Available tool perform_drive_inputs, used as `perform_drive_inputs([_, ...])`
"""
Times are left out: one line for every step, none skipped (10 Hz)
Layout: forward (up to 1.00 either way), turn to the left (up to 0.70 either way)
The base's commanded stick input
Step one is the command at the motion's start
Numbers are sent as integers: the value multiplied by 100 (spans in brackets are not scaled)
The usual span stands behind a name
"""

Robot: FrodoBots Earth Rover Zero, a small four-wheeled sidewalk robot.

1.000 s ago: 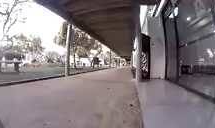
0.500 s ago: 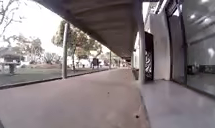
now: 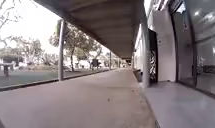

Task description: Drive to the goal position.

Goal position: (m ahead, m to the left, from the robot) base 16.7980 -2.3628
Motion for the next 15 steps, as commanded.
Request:
perform_drive_inputs([70, 0])
perform_drive_inputs([70, 0])
perform_drive_inputs([70, 0])
perform_drive_inputs([70, 0])
perform_drive_inputs([70, 0])
perform_drive_inputs([70, 0])
perform_drive_inputs([70, 0])
perform_drive_inputs([70, 0])
perform_drive_inputs([70, 0])
perform_drive_inputs([70, 0])
perform_drive_inputs([70, -13])
perform_drive_inputs([70, -25])
perform_drive_inputs([70, -34])
perform_drive_inputs([70, -34])
perform_drive_inputs([70, 0])
